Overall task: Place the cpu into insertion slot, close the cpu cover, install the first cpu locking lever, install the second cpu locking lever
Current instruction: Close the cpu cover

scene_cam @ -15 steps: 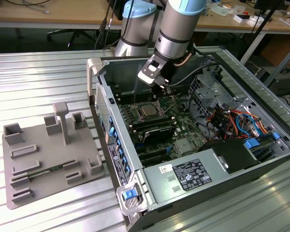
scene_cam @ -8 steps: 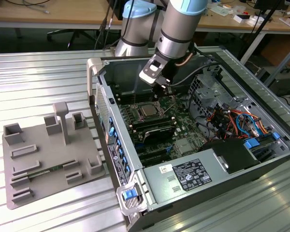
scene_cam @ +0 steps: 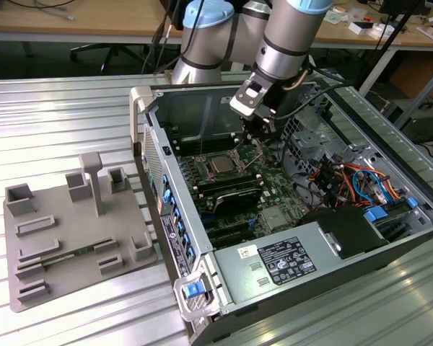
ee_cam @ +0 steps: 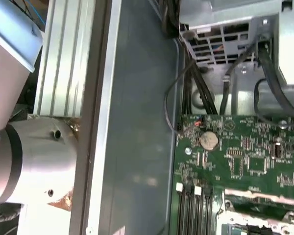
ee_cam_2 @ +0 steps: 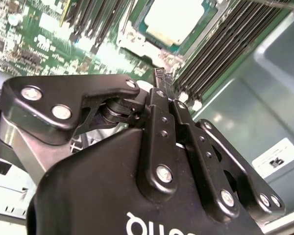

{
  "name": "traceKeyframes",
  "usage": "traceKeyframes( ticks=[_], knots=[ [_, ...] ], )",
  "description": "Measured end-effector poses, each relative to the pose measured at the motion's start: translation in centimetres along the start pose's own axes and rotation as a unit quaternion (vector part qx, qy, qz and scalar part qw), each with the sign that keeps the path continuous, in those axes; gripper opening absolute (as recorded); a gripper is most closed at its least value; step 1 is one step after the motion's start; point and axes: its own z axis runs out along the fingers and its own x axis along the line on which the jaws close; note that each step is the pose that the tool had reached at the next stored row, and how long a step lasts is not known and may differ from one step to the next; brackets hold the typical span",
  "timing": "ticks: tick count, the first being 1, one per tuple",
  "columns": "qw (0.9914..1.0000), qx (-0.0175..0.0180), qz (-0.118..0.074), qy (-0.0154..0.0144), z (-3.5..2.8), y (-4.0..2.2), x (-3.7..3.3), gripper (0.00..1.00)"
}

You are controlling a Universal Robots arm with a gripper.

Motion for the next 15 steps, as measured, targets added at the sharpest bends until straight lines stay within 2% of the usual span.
traceKeyframes(
  ticks=[2, 5, 7, 8, 9, 13, 15],
  knots=[
    [1.00000, 0.0015, 0.000, 0.0002, -0.13, 0.59, -0.02, 0.11],
    [0.99999, 0.0053, 0.000, 0.0004, -0.36, 1.94, -0.06, 0.11],
    [0.99997, 0.0071, 0.000, 0.0006, -0.42, 2.53, -0.08, 0.11],
    [0.99995, 0.0097, 0.000, 0.0007, -0.43, 3.18, -0.10, 0.11],
    [0.99994, 0.0112, 0.000, 0.0008, -0.43, 3.53, -0.11, 0.11],
    [0.99985, 0.0172, 0.000, 0.0010, -0.43, 4.77, -0.16, 0.11],
    [0.99980, 0.0200, 0.000, 0.0011, -0.39, 5.15, -0.17, 0.11]
  ],
)
